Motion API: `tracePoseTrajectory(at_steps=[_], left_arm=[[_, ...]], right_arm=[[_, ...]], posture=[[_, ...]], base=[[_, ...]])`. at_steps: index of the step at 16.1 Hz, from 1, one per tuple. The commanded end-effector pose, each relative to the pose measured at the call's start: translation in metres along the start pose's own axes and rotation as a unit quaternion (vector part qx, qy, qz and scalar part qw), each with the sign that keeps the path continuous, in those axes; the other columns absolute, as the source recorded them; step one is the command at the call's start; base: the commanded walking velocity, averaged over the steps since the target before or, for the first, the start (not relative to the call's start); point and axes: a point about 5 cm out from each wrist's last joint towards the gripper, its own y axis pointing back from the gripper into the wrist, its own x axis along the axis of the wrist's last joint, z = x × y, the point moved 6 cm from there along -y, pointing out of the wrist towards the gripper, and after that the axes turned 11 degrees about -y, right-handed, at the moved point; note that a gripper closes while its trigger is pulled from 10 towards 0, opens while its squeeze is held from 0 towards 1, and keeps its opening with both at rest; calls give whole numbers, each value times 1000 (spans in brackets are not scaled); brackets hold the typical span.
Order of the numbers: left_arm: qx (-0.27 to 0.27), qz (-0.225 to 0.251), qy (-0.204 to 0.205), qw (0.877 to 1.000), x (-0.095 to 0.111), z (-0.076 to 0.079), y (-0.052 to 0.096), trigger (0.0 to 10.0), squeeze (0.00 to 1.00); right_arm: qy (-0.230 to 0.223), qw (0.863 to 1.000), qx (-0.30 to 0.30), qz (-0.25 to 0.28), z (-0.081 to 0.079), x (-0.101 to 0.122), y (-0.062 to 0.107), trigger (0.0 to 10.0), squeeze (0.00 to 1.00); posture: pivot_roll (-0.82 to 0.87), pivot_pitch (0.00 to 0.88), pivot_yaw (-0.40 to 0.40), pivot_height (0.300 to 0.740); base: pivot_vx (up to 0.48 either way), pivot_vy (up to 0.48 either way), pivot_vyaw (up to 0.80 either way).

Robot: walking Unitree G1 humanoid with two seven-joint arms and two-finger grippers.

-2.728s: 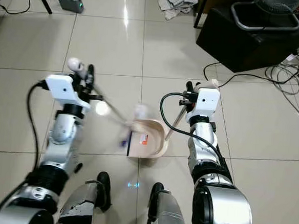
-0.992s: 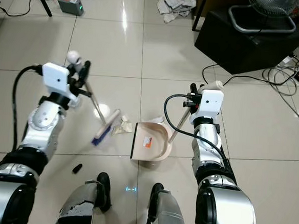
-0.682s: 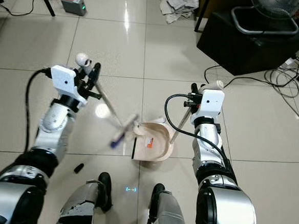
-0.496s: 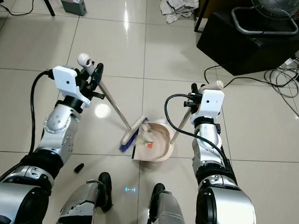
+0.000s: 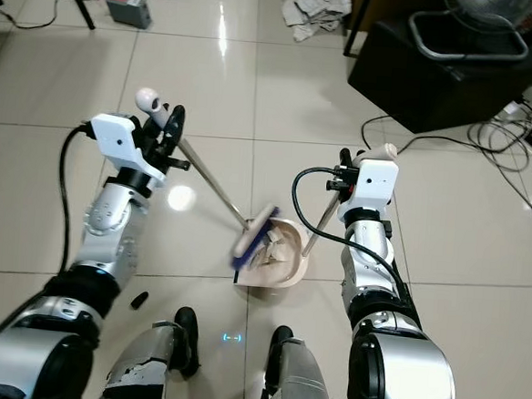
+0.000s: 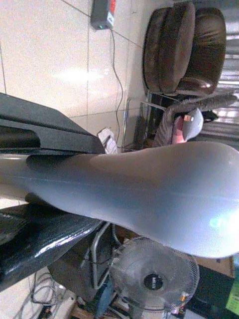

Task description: Sweep floor

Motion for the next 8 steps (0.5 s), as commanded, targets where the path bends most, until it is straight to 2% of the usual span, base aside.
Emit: tracePoseTrajectory(at_steps=[1, 6, 8], left_arm=[[7, 5, -25, 1000, 1, -13, 6, 10000, 0], [35, -12, -77, 996, -3, -59, 26, 10000, 0], [43, -23, -102, 994, -7, -69, 31, 10000, 0]], right_arm=[[13, 1000, 3, -24, 2, -12, 7, 10000, 0], [12, 1000, 2, -26, 3, -14, 8, 10000, 0], [12, 1000, 3, -27, 2, -15, 8, 10000, 0]], posture=[[58, 291, -33, 740], [64, 295, -35, 740], [63, 292, -37, 740]], base=[[0, 0, 0], [0, 0, 0], [0, 0, 0]])
